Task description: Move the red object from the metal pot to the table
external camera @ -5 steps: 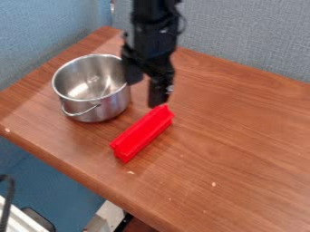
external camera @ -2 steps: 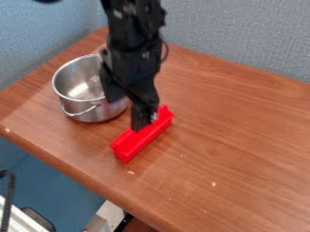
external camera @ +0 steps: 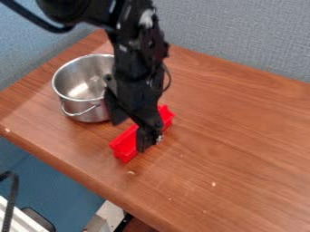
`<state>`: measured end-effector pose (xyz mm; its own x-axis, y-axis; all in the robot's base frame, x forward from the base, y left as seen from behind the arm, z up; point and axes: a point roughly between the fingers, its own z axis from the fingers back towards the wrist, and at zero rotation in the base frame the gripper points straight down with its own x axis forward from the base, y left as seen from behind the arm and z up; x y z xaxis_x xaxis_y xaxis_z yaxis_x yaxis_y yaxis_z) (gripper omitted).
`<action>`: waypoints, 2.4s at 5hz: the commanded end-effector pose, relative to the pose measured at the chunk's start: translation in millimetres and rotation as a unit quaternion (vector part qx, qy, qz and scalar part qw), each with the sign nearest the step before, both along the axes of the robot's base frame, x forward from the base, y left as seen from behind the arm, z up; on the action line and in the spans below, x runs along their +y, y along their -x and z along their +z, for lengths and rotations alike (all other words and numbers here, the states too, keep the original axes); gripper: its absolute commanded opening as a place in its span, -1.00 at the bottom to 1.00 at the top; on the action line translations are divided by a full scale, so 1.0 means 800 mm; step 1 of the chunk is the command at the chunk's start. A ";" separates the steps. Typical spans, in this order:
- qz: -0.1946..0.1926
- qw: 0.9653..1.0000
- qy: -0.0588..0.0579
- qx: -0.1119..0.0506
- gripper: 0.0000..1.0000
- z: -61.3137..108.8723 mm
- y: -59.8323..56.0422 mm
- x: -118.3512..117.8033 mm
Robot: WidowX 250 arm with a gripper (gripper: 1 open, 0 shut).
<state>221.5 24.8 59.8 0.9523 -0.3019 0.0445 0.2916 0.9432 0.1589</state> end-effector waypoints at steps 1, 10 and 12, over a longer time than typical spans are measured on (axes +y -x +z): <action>-0.016 1.000 -0.010 -0.010 1.00 -0.019 -0.005 0.000; -0.030 0.999 0.015 -0.009 1.00 -0.006 -0.033 0.014; -0.020 0.999 0.025 -0.010 1.00 -0.019 -0.036 0.020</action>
<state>250.3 35.6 45.4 0.9337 -0.3494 0.0781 0.3398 0.9335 0.1141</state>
